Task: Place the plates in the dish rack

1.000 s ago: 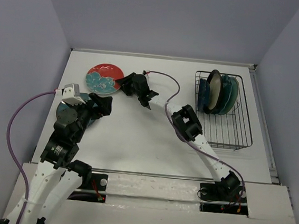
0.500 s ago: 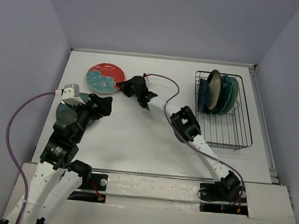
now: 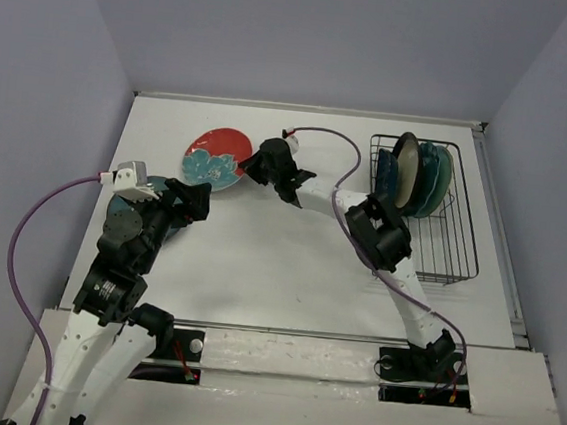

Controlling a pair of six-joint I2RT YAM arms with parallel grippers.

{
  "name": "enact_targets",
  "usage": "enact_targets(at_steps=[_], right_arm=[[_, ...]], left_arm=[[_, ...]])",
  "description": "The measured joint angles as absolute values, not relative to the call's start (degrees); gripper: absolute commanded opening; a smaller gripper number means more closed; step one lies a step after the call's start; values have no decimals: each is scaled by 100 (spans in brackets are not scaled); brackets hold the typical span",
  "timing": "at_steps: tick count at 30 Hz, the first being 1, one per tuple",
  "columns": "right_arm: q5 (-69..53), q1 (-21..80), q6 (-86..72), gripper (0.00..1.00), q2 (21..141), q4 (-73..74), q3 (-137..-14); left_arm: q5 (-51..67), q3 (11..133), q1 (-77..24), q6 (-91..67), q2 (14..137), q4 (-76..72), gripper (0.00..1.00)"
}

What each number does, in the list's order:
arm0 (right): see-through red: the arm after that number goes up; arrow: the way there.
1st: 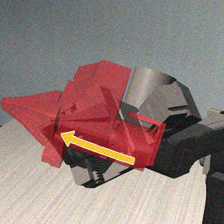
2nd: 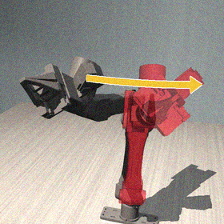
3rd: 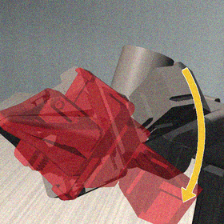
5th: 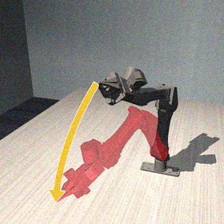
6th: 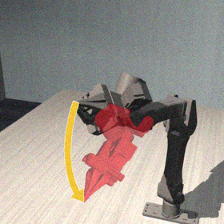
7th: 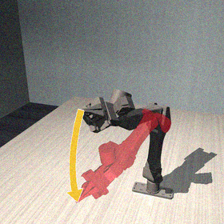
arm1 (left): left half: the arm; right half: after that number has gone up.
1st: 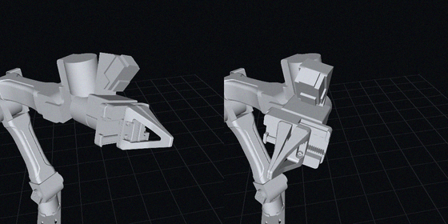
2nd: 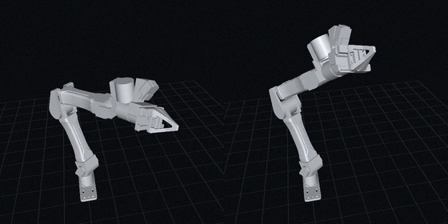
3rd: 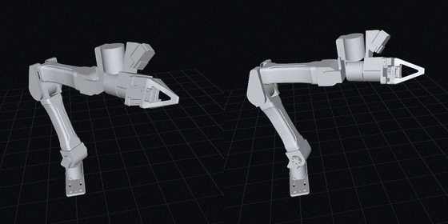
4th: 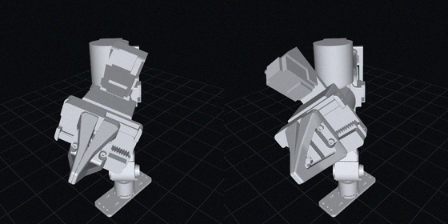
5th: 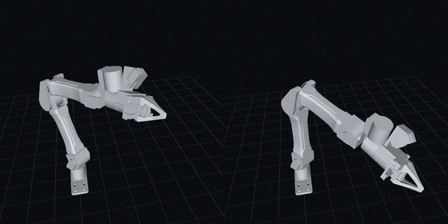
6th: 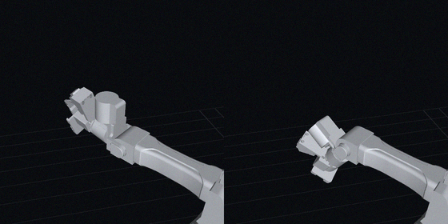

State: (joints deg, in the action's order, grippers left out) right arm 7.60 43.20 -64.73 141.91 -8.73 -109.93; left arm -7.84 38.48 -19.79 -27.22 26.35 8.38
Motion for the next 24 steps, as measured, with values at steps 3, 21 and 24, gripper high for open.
enact_targets(at_steps=[3, 21, 24], right_arm=[[954, 4340, -5878, 7, 13546, -635, -10547], [1216, 2707, -3144, 7, 8038, 425, -8062], [1138, 1577, -2882, 7, 7509, 821, -8071]], left_arm=[[-781, 3848, -1946, -2714, 2615, 840, 98], [-416, 3848, -1863, -2622, 2541, 714, 98], [-303, 3848, -1883, -2593, 2569, 668, 98]])
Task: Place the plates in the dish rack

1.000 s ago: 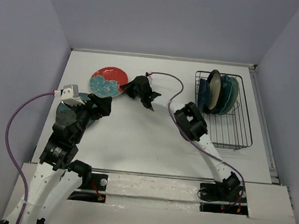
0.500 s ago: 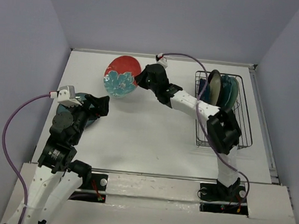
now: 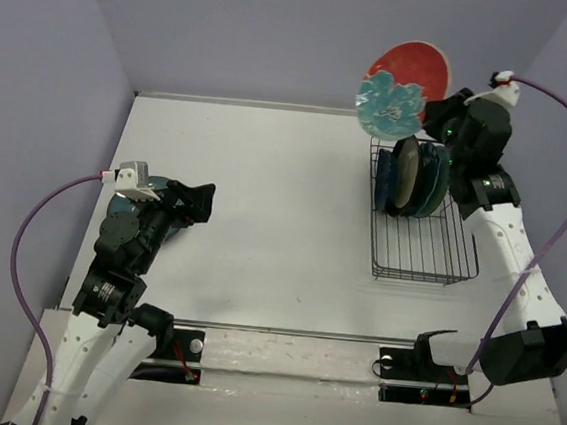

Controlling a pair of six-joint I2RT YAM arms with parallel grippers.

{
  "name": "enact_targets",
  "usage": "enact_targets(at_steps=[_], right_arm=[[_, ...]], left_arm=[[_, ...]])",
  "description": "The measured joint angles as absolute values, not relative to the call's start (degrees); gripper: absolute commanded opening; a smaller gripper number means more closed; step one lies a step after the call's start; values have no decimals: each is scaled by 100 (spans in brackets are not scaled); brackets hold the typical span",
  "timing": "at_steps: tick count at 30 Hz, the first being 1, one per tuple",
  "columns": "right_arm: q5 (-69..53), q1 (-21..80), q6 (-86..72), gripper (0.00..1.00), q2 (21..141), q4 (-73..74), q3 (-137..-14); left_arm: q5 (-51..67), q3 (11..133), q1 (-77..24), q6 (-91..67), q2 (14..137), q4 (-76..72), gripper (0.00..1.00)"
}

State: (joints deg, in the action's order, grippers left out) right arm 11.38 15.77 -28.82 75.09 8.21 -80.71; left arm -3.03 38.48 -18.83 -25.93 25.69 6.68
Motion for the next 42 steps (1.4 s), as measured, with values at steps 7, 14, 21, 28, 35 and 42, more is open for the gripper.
enact_targets(at_steps=[7, 14, 21, 28, 35, 42], right_arm=[[1398, -80, -2099, 7, 7251, 2016, -8484], [2222, -370, -1166, 7, 7247, 2556, -8482], [2622, -856, -847, 7, 7247, 2580, -8453], [2864, -969, -628, 7, 7282, 2449, -8337], [2383, -969, -451, 7, 7347, 1999, -7417], [1905, -967, -193, 7, 7679, 1826, -7126]], left_arm=[[-169, 3848, -2099, -2578, 2582, 626, 98], [-156, 3848, -2314, -2571, 2591, 622, 98], [-150, 3848, -2602, -2569, 2683, 622, 98], [-152, 3848, -2657, -2569, 2676, 620, 98], [-152, 3848, -2665, -2569, 2676, 620, 98], [-156, 3848, -2681, -2567, 2676, 622, 98]])
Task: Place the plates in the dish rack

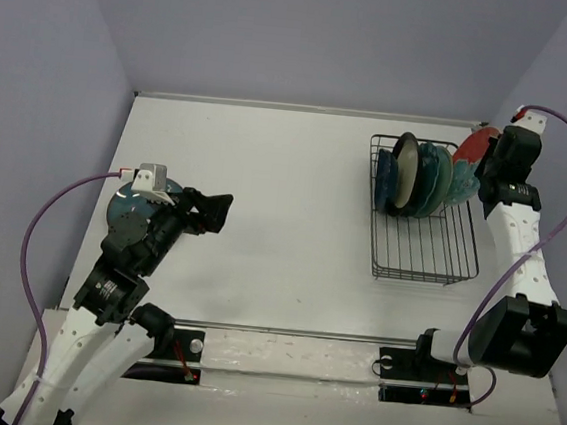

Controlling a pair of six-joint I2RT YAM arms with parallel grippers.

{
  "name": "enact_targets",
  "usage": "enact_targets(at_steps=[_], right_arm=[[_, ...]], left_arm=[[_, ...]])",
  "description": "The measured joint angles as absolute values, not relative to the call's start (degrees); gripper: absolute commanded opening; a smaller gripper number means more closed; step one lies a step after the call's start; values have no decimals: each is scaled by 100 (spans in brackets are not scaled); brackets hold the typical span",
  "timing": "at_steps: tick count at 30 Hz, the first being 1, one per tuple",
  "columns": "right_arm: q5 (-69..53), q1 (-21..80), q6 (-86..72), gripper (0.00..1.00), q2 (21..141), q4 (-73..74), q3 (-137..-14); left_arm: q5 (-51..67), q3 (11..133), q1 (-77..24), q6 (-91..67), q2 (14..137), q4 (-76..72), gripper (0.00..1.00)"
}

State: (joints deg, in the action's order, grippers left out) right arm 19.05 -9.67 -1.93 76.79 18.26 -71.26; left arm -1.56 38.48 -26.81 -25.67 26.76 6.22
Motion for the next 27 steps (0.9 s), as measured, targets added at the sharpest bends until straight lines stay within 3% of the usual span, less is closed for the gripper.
enact_targets(at_steps=[10, 27], right_arm=[[1411, -958, 287, 7, 7620, 1461, -6928], [1684, -388, 1372, 7, 7609, 1531, -6991]], left_arm=[[-163, 3848, -2770, -2556, 2674, 624, 98], [-202, 3848, -2770, -2556, 2685, 626, 98]])
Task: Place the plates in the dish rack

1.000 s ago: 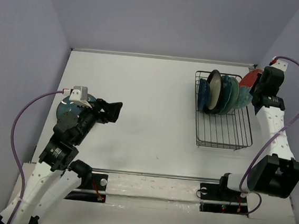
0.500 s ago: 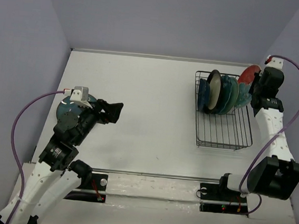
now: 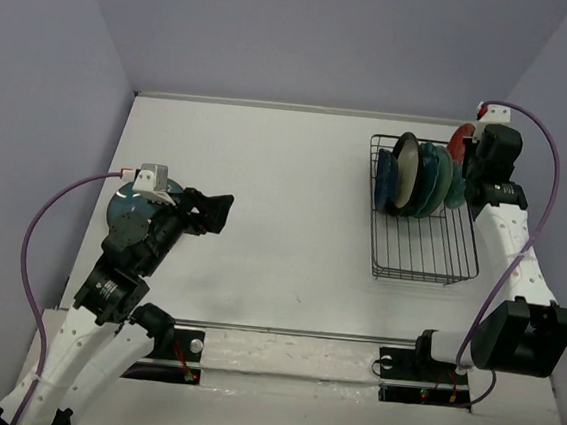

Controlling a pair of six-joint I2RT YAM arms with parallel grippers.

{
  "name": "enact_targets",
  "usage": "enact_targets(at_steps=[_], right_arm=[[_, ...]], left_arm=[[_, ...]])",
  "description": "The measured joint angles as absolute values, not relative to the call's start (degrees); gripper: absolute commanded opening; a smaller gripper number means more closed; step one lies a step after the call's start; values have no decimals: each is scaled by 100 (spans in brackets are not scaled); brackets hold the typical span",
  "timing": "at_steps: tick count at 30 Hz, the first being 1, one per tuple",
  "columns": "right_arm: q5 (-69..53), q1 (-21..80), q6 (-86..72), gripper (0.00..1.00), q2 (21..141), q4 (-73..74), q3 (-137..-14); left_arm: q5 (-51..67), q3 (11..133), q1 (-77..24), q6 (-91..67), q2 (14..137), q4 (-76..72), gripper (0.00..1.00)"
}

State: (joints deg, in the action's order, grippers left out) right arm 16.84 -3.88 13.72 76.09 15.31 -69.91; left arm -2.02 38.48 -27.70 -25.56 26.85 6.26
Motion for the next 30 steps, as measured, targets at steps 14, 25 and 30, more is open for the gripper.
enact_targets(at_steps=[14, 25, 30], right_arm=[[2047, -143, 1466, 7, 7607, 1879, -7520], [2064, -115, 1457, 7, 7612, 1848, -7404], [2106, -102, 1457, 7, 7741, 1730, -7258]], left_arm=[[-207, 3848, -2770, -2556, 2694, 628, 98], [-213, 3848, -2768, -2556, 2722, 633, 98], [-211, 3848, -2768, -2556, 2722, 633, 98]])
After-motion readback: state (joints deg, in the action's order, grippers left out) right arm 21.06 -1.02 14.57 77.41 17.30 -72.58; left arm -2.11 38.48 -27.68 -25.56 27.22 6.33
